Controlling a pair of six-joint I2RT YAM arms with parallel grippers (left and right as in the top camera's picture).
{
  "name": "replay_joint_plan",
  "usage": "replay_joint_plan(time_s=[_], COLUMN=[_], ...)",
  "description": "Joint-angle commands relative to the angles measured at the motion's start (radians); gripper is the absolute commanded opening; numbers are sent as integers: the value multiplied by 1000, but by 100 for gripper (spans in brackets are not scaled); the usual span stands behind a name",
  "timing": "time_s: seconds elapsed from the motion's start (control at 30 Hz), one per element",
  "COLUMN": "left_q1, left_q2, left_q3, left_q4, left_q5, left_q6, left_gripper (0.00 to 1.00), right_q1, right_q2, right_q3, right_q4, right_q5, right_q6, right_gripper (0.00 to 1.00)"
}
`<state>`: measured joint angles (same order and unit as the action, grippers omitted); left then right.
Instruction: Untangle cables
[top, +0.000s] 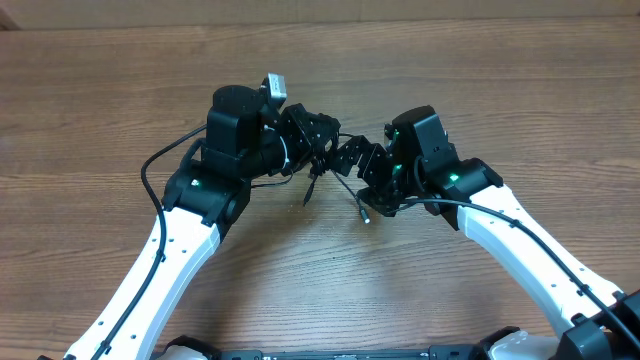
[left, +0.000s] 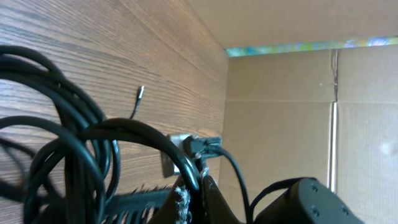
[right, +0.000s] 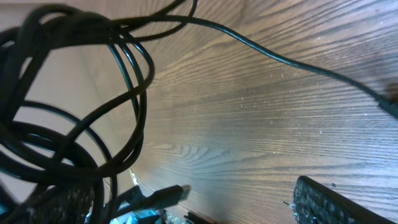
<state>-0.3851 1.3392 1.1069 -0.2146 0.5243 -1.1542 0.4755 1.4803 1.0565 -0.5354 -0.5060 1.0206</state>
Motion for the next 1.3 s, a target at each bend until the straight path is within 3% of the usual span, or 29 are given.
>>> replay_joint_plan(time_s=[0.0,0.4,0.6,0.8,0.87,1.03,1.27], left_q1=[-1,4,35,59,71,78,77], left_q2=[-29,-29,-29,-29,-29,-28,25], left_q3=[28,28,28,28,28,28,27], left_q4=[55,206,214,159,102,-111,-561], left_q5=[42,18,20,15,-3,-123,-500], left_q6=[-33,-120,-205,-201,-142,138,375], left_gripper=[4,4,4,4,4,4,4], right_q1=[48,79,79,79,79,79,79], right_q2=[3,3,3,3,3,3,3], right_q3=[-8,-8,-8,-8,-8,-8,-8], right_q4=[-5,-55,-143,-216,-239,-257,-249], right_q5=[8,42,151,253,284,323,324], right_q6=[-8,-54,-57,-57,-57,-68,-113], right_gripper=[100,100,100,100,100,100,100])
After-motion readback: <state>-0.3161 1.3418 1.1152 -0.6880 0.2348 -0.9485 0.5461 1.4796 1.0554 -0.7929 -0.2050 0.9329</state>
